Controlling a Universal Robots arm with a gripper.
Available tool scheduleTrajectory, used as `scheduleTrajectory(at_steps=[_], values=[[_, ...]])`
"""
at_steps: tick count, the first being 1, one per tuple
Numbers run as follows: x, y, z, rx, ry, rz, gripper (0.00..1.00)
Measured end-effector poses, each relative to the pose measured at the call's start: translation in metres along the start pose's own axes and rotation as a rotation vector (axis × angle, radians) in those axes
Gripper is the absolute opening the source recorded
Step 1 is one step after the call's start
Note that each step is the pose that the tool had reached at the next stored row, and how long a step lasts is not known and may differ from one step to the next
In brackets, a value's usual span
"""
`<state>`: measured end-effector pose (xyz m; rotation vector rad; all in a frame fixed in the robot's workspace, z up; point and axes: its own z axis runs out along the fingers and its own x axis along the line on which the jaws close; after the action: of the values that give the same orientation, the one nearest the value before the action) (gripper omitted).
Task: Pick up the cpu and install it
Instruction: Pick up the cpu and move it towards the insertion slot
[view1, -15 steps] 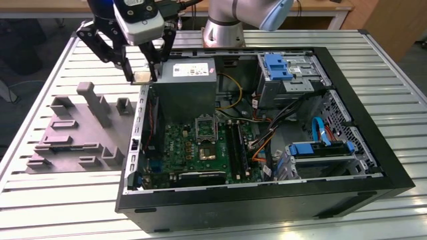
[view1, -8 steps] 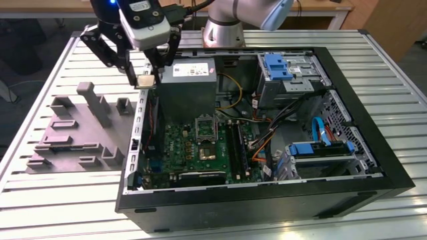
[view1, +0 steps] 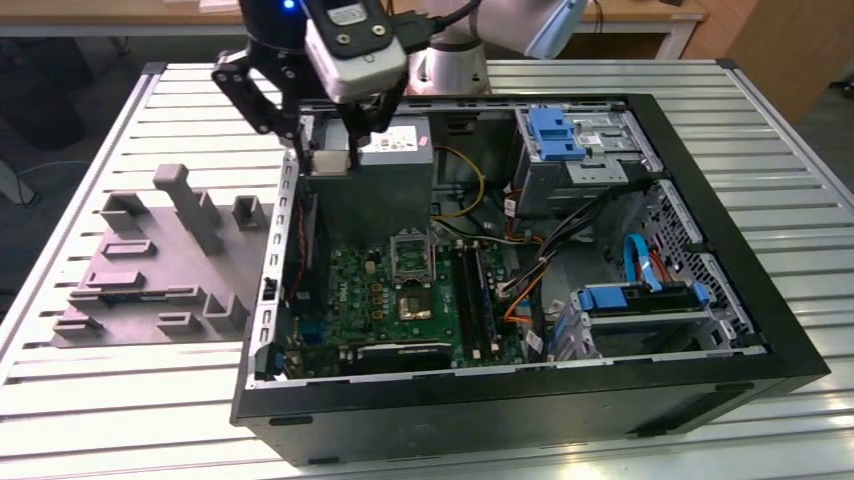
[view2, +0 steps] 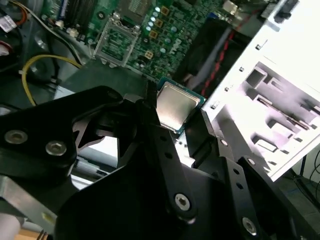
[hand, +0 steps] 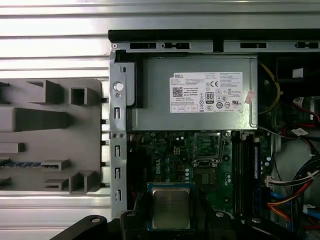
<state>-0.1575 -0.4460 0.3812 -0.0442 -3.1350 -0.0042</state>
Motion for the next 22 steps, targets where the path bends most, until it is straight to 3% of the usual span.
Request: scheduleTrajectory(at_steps=[7, 15, 22], values=[[-0.0293, 0.0005, 0.0008, 0.0001, 0.0067, 0.000, 0.47], [-0.0398, -0.0051, 0.0026, 0.0001, 0.0070, 0.000, 0.47], [-0.0566, -0.0065, 0.0059, 0.0000, 0.0070, -0.001, 0.47]])
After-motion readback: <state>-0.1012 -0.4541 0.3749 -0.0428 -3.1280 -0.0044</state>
